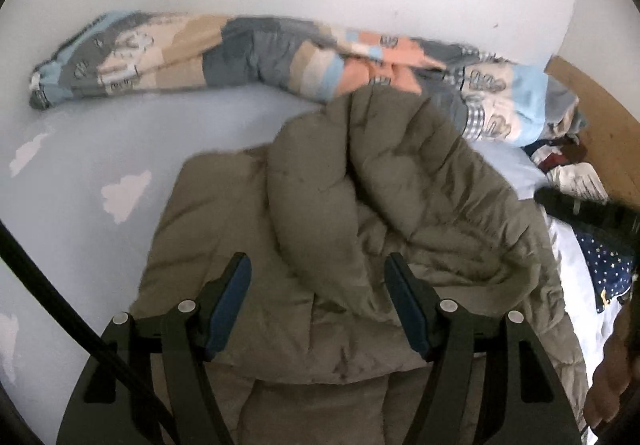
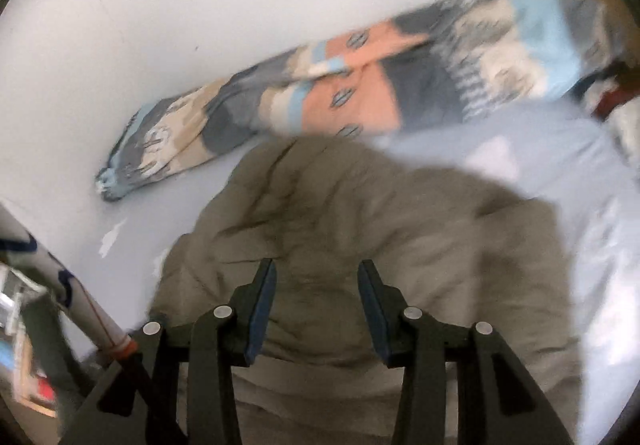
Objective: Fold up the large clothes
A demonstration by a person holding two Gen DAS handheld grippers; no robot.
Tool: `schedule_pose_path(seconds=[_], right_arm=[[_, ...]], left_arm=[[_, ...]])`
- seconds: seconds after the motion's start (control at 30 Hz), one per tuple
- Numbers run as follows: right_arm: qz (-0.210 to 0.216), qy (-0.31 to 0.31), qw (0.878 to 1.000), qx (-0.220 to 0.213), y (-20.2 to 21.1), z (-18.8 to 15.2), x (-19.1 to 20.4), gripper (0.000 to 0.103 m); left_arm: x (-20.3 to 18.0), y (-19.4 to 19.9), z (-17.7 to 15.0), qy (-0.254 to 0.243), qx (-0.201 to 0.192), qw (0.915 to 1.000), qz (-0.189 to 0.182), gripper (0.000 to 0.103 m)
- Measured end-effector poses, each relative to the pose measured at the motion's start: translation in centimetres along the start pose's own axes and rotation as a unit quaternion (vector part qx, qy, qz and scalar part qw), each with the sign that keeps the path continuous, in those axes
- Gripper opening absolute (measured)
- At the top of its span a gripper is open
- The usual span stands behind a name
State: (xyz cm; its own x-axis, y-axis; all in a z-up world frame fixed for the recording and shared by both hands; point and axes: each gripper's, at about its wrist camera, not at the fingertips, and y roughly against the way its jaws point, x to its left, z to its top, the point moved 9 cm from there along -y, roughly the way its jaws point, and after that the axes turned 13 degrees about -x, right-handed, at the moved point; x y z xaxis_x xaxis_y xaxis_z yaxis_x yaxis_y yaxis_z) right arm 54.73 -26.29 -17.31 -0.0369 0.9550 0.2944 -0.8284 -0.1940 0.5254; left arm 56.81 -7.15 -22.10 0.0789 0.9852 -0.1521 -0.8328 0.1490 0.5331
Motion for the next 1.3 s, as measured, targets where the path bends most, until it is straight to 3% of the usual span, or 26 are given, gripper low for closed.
schedule_pose_path(seconds=[0.07, 0.2, 0.27, 0.37, 0.5, 0.6, 0.7, 0.87, 1.0, 1.3], right_arm=[[-0.014, 0.016, 1.000, 0.008, 0.5, -1.0, -1.1, 0.047], [-0.036, 0.015, 0.997, 0.068, -1.4, -6.7, -3.4, 0.047], [-0.041, 0.027, 0.995, 0.090, -2.9, -9.4, -4.2, 0.047], [-0.050, 0.033, 0.995, 0.083, -4.3, -10.6, -4.7, 0.047], [-0.056, 0.027, 0.993, 0.096, -3.8, -9.8, -4.5, 0.047], [-0.037, 0.018, 0.997, 0.072, -0.8, -7.8, -3.7, 0.047], [-0.041, 0.000, 0.997, 0.063, 2.7, -7.4, -3.8, 0.047], [-0.056, -0.054, 0.994, 0.075, 8.8, -10.1, -5.0, 0.047], [-0.068, -0.061, 0.991, 0.098, 13.3, -14.8, -5.2, 0.047], [-0.091, -0.014, 0.986, 0.140, 19.8, -24.4, -4.1, 0.047]], left_arm=[[-0.3, -0.5, -0.6, -0.006, 0.012, 0.9999, -0.004, 0.068], [-0.2, -2.9, -3.9, -0.021, 0.062, 0.9979, 0.002, 0.071], [-0.4, -3.5, -4.8, -0.049, 0.062, 0.9968, 0.009, 0.072], [-0.7, -3.6, -4.9, -0.067, 0.062, 0.9956, 0.024, 0.072], [-0.7, -2.0, -3.7, -0.060, 0.046, 0.9970, 0.019, 0.072], [-1.2, 0.1, -2.6, -0.076, 0.030, 0.9964, 0.022, 0.072], [-1.7, 2.1, -2.7, -0.085, 0.038, 0.9954, 0.020, 0.072], [-2.2, 7.0, -4.4, -0.084, 0.058, 0.9948, 0.002, 0.072], [-1.2, 11.6, -8.7, -0.072, 0.087, 0.9936, 0.005, 0.072], [3.3, 20.2, -19.5, -0.065, 0.137, 0.9868, 0.057, 0.072]])
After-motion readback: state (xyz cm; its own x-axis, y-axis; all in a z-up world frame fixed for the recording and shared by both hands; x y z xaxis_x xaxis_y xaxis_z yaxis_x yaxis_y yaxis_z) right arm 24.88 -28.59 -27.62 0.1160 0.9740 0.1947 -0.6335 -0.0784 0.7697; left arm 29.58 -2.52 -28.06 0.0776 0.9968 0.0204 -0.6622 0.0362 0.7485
